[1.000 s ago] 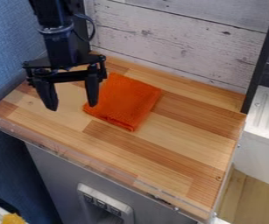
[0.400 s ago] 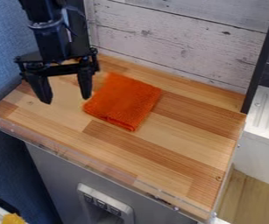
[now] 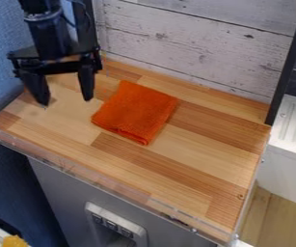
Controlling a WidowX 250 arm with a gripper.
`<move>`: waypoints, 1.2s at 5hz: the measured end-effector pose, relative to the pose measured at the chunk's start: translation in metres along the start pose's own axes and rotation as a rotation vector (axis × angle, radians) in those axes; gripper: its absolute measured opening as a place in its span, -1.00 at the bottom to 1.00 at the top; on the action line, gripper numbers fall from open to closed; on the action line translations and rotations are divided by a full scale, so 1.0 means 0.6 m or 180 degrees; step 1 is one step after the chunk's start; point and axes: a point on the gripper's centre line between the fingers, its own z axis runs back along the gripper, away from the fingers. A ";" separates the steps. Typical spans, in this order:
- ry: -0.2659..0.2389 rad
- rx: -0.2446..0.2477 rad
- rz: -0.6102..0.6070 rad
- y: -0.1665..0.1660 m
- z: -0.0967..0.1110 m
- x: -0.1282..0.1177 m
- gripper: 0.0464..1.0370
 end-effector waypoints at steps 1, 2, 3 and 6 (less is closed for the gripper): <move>-0.0010 0.0077 0.0030 0.003 0.012 -0.001 0.92; 0.0008 0.0128 0.0014 -0.003 0.017 -0.004 0.92; 0.0018 0.0161 0.0029 -0.008 0.016 -0.006 0.92; 0.0150 0.0168 0.0021 -0.018 0.025 -0.016 0.92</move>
